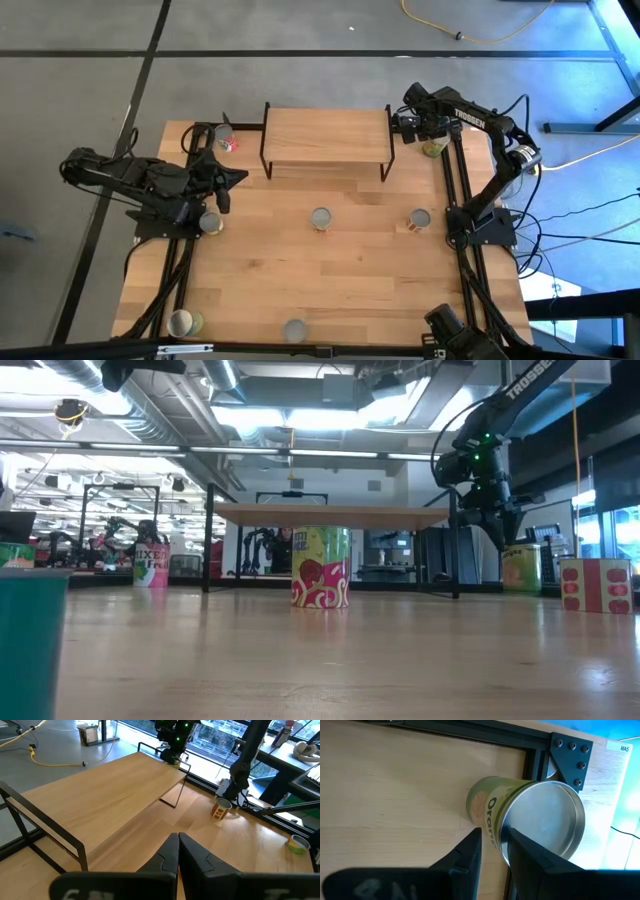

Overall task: Pick and place cans onto a shelf
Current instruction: Put the canned oranges on the shelf

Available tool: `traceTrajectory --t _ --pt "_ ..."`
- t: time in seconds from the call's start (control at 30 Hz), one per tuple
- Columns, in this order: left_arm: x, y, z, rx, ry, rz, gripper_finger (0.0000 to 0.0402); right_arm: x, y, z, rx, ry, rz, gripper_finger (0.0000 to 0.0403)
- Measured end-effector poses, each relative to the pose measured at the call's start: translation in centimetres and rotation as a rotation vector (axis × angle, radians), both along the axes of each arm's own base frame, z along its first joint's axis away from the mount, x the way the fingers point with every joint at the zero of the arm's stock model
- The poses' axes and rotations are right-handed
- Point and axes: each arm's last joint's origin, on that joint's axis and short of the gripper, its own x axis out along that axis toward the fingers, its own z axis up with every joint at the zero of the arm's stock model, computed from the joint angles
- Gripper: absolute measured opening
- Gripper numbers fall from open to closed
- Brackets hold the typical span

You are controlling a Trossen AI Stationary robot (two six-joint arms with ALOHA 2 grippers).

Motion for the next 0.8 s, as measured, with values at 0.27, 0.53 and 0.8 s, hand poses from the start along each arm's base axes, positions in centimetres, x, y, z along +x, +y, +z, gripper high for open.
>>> traceTrajectory --t 0.27,0.53,0.8 --pt "0.0 0.0 0.0 0.0 0.0 0.0 0.0 0.02 -0.07 -0.04 -0.007 0.003 -0.005 0.0063" --pt "0.02 -0.01 0.05 -0.002 -0.006 0.0 0.0 0.19 -0.37 -0.71 0.007 0.023 -0.004 0.0018" --pt "0.04 -0.01 0.11 -0.004 -0.013 0.0 0.0 0.25 -0.42 -0.73 0.012 0.023 0.028 0.0004"
